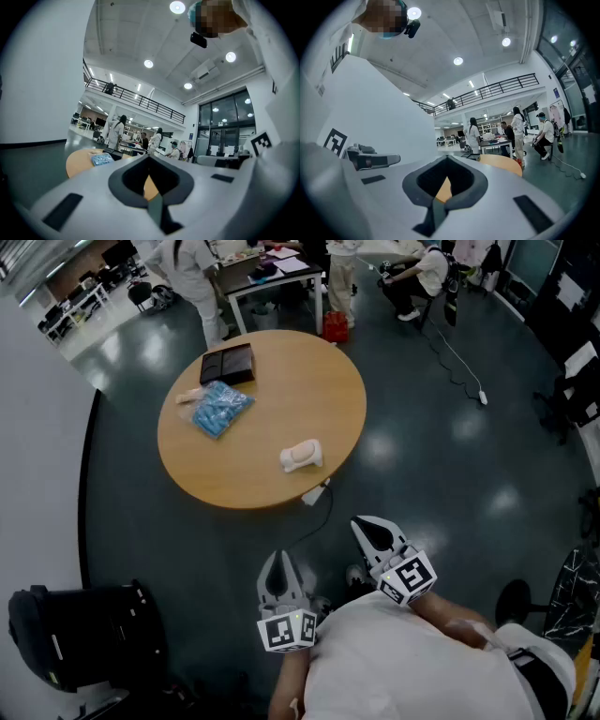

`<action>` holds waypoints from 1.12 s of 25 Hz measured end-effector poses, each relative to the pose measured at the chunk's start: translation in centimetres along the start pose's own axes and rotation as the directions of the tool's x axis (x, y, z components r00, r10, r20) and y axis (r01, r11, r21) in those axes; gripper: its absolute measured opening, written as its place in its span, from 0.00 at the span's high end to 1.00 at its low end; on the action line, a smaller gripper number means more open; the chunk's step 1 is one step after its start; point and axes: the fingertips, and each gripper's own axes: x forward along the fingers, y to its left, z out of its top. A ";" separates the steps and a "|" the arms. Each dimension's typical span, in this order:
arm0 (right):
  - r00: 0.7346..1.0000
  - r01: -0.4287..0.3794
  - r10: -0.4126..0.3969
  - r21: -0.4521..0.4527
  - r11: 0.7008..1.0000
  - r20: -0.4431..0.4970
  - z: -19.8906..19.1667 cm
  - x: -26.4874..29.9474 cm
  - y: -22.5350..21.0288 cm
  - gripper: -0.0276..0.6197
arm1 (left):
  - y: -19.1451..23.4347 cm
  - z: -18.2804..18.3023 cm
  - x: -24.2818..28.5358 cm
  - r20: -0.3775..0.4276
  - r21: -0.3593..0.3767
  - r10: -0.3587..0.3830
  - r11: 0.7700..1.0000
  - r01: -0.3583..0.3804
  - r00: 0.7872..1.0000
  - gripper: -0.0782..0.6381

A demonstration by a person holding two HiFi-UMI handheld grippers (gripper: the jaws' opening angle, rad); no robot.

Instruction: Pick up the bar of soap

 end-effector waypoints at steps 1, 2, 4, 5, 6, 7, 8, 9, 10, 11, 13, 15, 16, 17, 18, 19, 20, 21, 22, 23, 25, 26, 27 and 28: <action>1.000 -0.002 0.002 -0.008 1.000 -0.003 0.1 0.1 0.1 0.94 | 0.1 0.0 -0.1 -0.001 0.001 0.001 1.000 -0.001 1.000 0.88; 1.000 -0.003 0.003 -0.014 1.000 -0.005 0.3 0.1 0.2 0.94 | 0.1 -0.1 -0.1 -0.001 0.003 0.002 1.000 -0.002 1.000 0.88; 1.000 -0.007 0.006 -0.020 1.000 -0.005 0.4 0.1 0.3 0.94 | 0.2 -0.2 -0.2 -0.002 0.002 0.004 1.000 -0.004 1.000 0.88; 1.000 -0.007 0.007 -0.021 1.000 -0.006 0.4 0.2 0.3 0.94 | 0.2 -0.2 -0.2 -0.002 -0.001 0.006 1.000 -0.006 1.000 0.88; 1.000 -0.008 0.008 -0.020 1.000 -0.008 0.3 0.2 0.3 0.94 | 0.2 -0.3 -0.2 -0.002 -0.005 0.007 1.000 -0.007 1.000 0.88; 1.000 -0.008 0.008 -0.019 1.000 -0.009 0.3 0.2 0.2 0.94 | 0.3 -0.3 -0.1 -0.003 -0.007 0.009 1.000 -0.009 1.000 0.88; 1.000 -0.009 0.008 -0.018 1.000 -0.011 0.2 0.2 0.2 0.94 | 0.3 -0.4 -0.1 -0.006 -0.011 0.011 1.000 -0.011 1.000 0.88; 1.000 -0.009 0.009 -0.017 1.000 -0.011 0.2 0.3 0.1 0.94 | 0.3 -0.4 -0.1 -0.008 -0.012 0.012 1.000 -0.012 1.000 0.88; 1.000 -0.010 0.010 -0.016 1.000 -0.010 0.2 0.3 0.1 0.94 | 0.4 -0.4 0.0 -0.008 -0.011 0.012 1.000 -0.012 1.000 0.88; 1.000 -0.010 0.010 -0.015 1.000 -0.009 0.2 0.3 0.1 0.94 | 0.4 -0.4 0.0 -0.008 -0.008 0.012 1.000 -0.012 1.000 0.88; 1.000 -0.014 0.014 -0.005 1.000 -0.003 0.3 0.3 0.1 0.94 | 0.4 -0.3 0.0 -0.009 -0.004 0.011 1.000 -0.011 1.000 0.88; 1.000 -0.022 0.022 0.018 1.000 0.007 0.5 0.3 0.2 0.94 | 0.3 -0.3 0.0 -0.011 -0.003 0.009 1.000 -0.009 1.000 0.88; 1.000 -0.025 0.024 0.029 0.999 0.010 0.5 0.3 0.2 0.94 | 0.3 -0.4 0.1 -0.014 -0.003 0.008 1.000 -0.008 1.000 0.88; 1.000 -0.025 0.025 0.035 0.999 0.011 0.5 0.2 0.2 0.94 | 0.3 -0.6 0.1 -0.017 -0.005 0.010 1.000 -0.010 1.000 0.88; 1.000 -0.024 0.024 0.034 0.999 0.010 0.4 0.2 0.1 0.94 | 0.3 -0.7 0.1 -0.020 -0.008 0.014 1.000 -0.014 1.000 0.88; 1.000 -0.023 0.022 0.026 0.999 0.006 0.3 0.1 -0.1 0.94 | 0.3 -0.8 0.2 -0.023 -0.009 0.017 1.000 -0.017 1.000 0.88; 1.000 -0.021 0.021 0.016 1.000 0.000 0.2 0.0 -0.2 0.94 | 0.2 -1.0 0.2 -0.023 -0.008 0.018 1.000 -0.018 1.000 0.88; 1.000 -0.021 0.021 0.006 1.000 -0.007 0.1 0.0 -0.5 0.94 | 0.2 -1.0 0.4 -0.021 -0.007 0.018 1.000 -0.018 1.000 0.88; 1.000 -0.024 0.024 -0.002 1.000 -0.015 0.0 0.0 -0.8 0.94 | 0.2 -1.1 0.6 -0.019 -0.006 0.021 1.000 -0.021 1.000 0.88; 0.999 -0.029 0.028 -0.010 1.000 -0.023 -0.2 0.1 -1.1 0.94 | 0.3 -1.2 0.9 -0.019 -0.004 0.026 1.000 -0.026 0.999 0.88; 0.998 -0.047 0.046 -0.025 0.999 -0.041 -0.6 0.5 -1.9 0.94 | 0.5 -1.4 1.8 -0.024 -0.002 0.037 0.999 -0.037 0.999 0.88; 0.997 -0.059 0.057 -0.031 0.998 -0.055 -0.8 0.7 -2.3 0.94 | 0.5 -1.5 2.3 -0.026 -0.001 0.043 0.999 -0.043 0.999 0.88; 0.995 -0.071 0.068 -0.037 0.997 -0.072 -1.1 1.0 -2.7 0.94 | 0.4 -1.6 2.7 -0.027 -0.001 0.050 0.999 -0.050 0.998 0.88; 0.993 -0.083 0.079 -0.043 0.996 -0.087 -1.3 1.3 -3.1 0.94 | 0.4 -1.7 3.1 -0.027 -0.002 0.058 0.998 -0.058 0.998 0.88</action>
